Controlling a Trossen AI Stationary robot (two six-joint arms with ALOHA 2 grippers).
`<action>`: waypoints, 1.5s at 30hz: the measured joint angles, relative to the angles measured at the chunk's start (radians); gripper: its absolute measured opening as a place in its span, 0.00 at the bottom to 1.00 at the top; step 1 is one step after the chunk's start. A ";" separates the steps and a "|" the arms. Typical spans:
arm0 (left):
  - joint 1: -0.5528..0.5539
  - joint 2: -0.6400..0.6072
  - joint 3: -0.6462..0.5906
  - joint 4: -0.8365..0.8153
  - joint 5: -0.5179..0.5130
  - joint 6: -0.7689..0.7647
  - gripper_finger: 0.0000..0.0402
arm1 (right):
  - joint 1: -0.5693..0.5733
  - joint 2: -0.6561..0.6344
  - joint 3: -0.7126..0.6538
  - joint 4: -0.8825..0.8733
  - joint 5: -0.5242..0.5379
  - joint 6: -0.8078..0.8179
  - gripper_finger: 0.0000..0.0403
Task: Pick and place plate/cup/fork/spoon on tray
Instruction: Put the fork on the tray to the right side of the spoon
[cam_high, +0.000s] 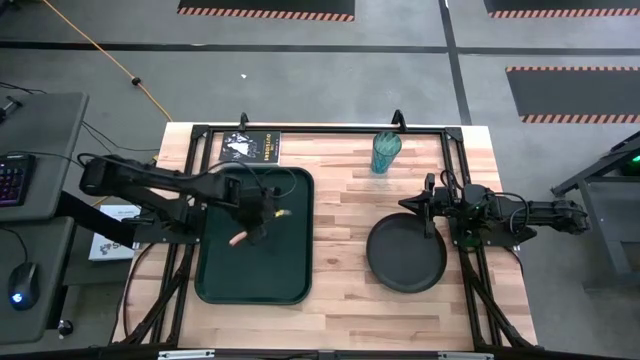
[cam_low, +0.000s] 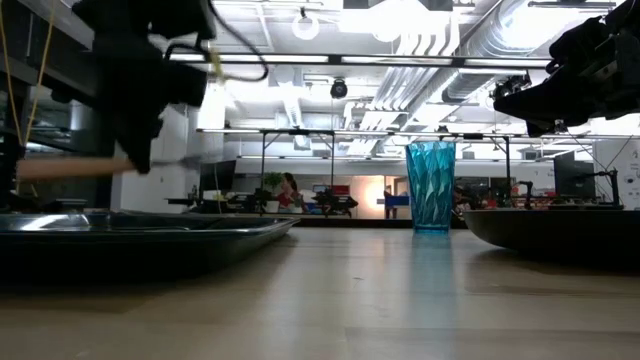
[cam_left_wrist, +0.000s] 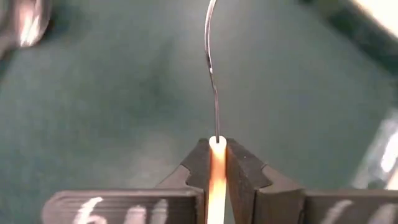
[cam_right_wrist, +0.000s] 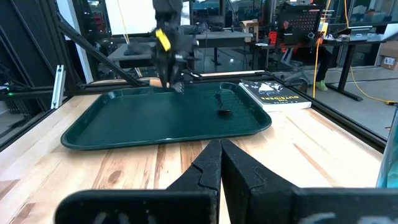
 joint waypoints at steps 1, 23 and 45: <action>0.000 -0.005 0.023 0.001 0.005 0.024 0.05 | 0.000 0.000 0.000 0.000 0.000 0.000 0.00; 0.145 -0.006 -0.021 0.397 0.573 0.240 0.05 | 0.000 0.000 0.000 0.001 0.000 0.003 0.00; 0.153 -0.006 -0.021 0.492 0.546 0.229 0.05 | 0.122 0.566 0.002 0.947 -0.010 0.231 0.00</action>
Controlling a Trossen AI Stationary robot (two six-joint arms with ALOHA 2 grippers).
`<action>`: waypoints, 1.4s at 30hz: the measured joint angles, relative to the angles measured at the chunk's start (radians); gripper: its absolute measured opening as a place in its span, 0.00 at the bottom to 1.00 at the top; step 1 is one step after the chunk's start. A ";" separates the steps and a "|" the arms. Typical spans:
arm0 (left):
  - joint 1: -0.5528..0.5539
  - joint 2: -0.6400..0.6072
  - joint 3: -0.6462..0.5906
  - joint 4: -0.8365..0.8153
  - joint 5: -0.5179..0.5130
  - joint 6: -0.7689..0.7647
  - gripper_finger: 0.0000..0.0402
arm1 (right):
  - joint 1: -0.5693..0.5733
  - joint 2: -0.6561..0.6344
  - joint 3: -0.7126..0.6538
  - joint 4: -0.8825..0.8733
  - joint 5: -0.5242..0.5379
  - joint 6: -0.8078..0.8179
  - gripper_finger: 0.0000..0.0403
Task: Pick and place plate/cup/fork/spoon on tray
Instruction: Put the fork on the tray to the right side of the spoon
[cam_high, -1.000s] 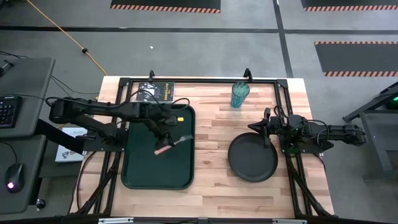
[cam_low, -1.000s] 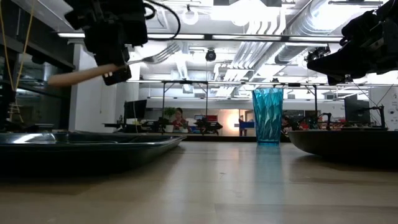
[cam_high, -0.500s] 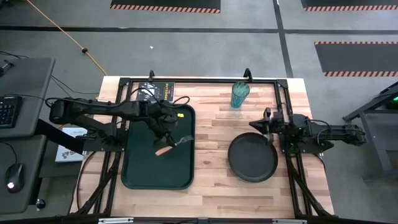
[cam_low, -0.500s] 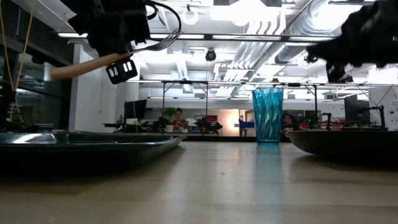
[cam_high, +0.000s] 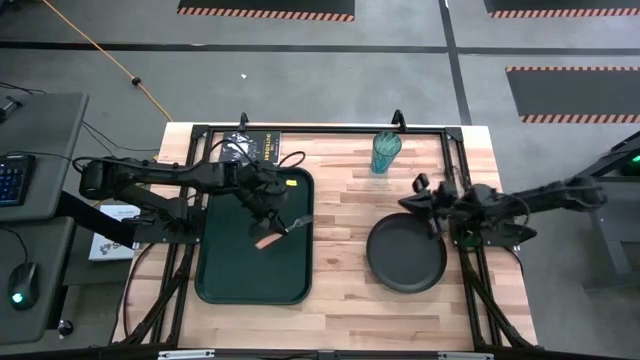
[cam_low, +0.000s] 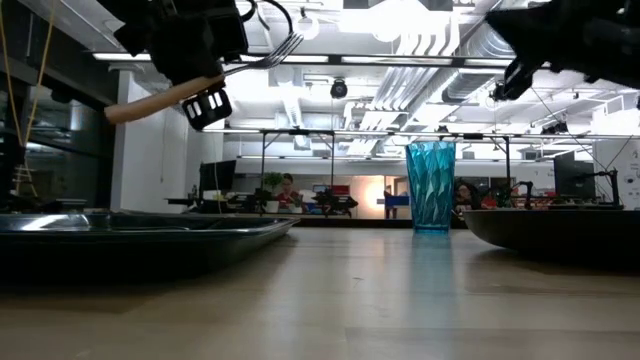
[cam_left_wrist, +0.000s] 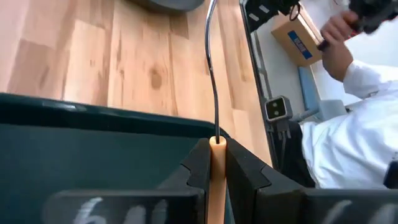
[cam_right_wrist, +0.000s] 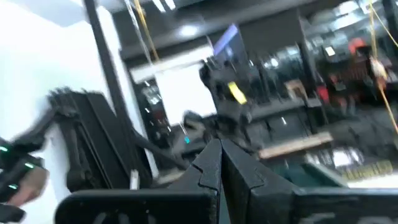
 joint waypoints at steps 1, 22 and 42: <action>-0.002 0.000 0.000 0.007 -0.021 -0.001 0.05 | 0.013 0.076 0.008 0.034 0.026 0.012 0.00; -0.030 -0.006 0.000 0.065 -0.356 -0.199 0.05 | 0.011 1.035 0.648 -0.030 0.234 0.124 0.42; -0.029 -0.005 0.001 0.100 -0.368 -0.224 0.05 | -0.053 1.172 0.772 0.150 0.148 0.122 0.45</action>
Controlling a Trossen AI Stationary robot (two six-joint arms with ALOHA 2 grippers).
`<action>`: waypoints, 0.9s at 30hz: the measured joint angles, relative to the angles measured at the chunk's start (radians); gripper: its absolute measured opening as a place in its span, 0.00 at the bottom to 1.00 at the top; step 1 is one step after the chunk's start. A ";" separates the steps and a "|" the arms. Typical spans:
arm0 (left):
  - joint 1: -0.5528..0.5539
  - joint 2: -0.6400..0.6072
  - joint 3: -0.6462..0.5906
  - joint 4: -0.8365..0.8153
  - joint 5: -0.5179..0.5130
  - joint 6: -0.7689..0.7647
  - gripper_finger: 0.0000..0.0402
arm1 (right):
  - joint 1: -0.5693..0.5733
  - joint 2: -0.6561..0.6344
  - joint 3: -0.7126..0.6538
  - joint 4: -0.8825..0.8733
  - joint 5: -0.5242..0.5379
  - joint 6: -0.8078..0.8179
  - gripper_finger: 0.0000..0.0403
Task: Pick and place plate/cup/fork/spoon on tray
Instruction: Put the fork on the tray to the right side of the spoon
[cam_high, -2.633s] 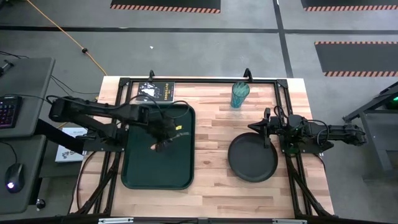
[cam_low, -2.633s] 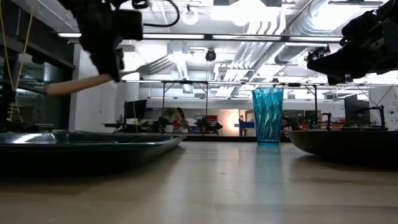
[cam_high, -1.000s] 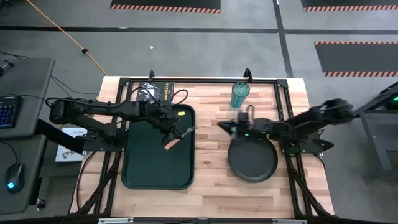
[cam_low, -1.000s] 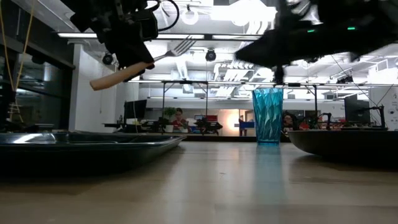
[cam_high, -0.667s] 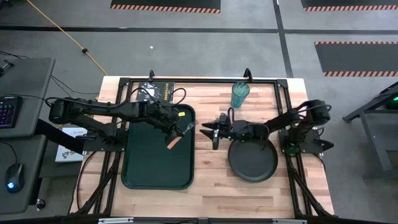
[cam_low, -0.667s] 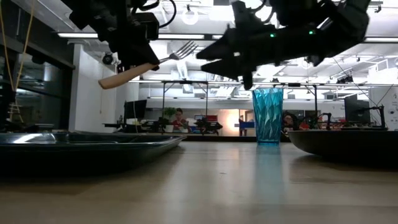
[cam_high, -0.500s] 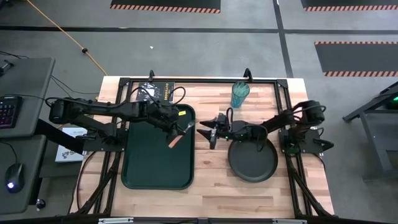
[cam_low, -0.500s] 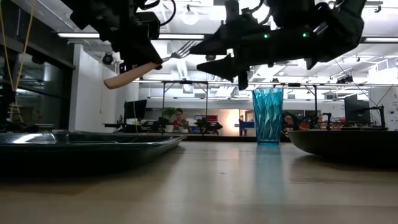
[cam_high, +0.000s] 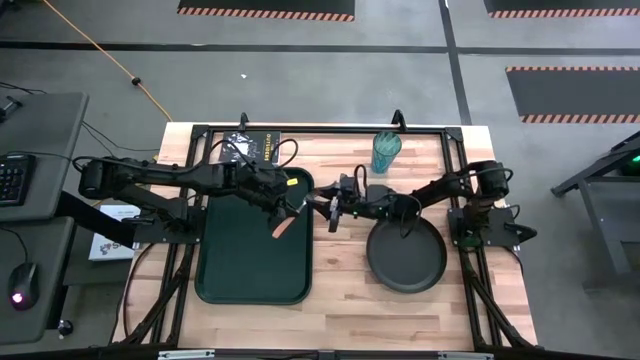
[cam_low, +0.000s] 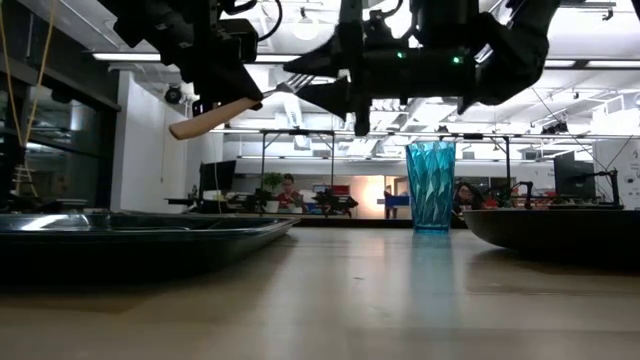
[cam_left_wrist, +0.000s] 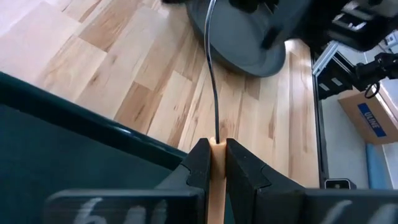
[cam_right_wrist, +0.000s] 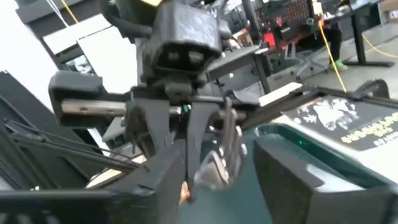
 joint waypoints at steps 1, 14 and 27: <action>0.002 0.000 0.000 0.002 -0.001 -0.003 0.05 | 0.000 -0.002 -0.003 -0.004 0.001 0.009 0.41; 0.006 -0.001 0.000 0.006 -0.008 0.013 0.13 | -0.005 -0.003 -0.014 0.006 -0.003 0.016 0.04; 0.086 -0.063 0.090 -0.156 -0.021 0.126 0.17 | -0.014 -0.003 -0.014 -0.056 -0.004 0.028 0.00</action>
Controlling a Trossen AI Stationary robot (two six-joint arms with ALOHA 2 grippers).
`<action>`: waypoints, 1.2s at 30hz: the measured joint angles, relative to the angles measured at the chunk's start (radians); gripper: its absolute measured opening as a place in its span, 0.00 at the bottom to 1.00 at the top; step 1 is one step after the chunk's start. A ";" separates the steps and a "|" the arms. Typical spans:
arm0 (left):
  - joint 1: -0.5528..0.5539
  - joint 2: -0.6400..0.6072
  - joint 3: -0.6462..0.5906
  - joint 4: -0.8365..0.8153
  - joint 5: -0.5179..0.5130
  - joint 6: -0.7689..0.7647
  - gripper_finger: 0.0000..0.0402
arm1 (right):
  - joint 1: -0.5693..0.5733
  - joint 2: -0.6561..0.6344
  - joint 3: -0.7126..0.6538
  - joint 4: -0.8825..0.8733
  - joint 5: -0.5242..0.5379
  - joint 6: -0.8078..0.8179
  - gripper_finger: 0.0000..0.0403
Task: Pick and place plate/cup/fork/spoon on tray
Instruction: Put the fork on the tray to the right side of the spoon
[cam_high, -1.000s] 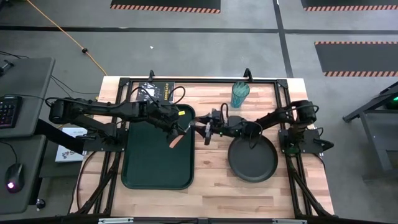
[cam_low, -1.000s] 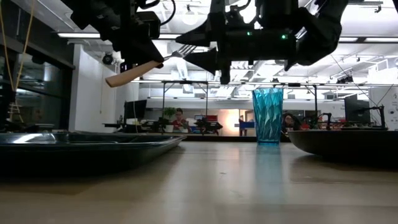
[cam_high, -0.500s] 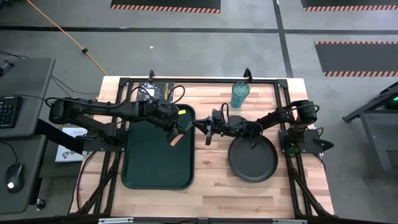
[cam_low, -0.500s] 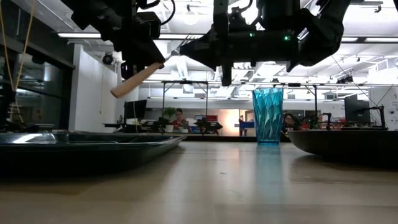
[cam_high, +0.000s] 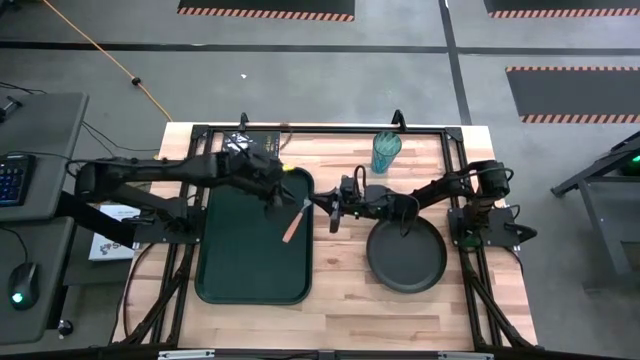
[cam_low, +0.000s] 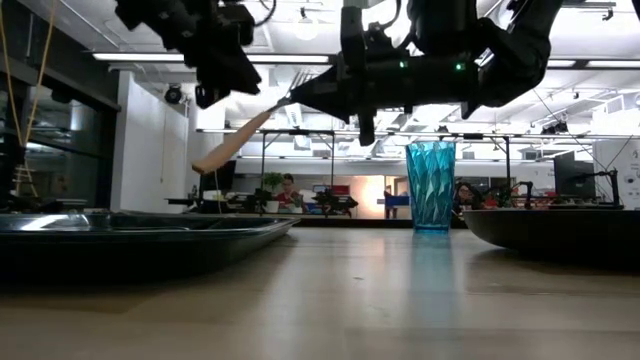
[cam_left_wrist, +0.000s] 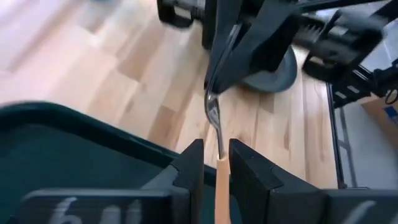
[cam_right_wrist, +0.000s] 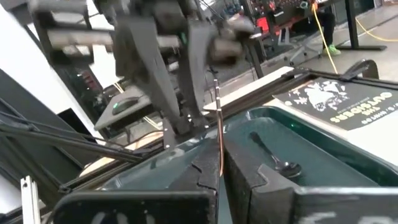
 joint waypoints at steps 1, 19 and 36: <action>0.012 -0.018 0.016 -0.028 -0.001 0.017 0.17 | -0.001 0.000 0.000 -0.005 0.000 0.005 0.00; -0.137 -0.368 0.039 -0.044 -0.464 0.213 0.00 | 0.109 0.487 0.453 0.187 0.422 0.435 0.00; -0.219 -0.449 0.039 -0.047 -0.567 0.202 0.00 | 0.106 0.603 0.735 -0.329 0.767 0.704 0.00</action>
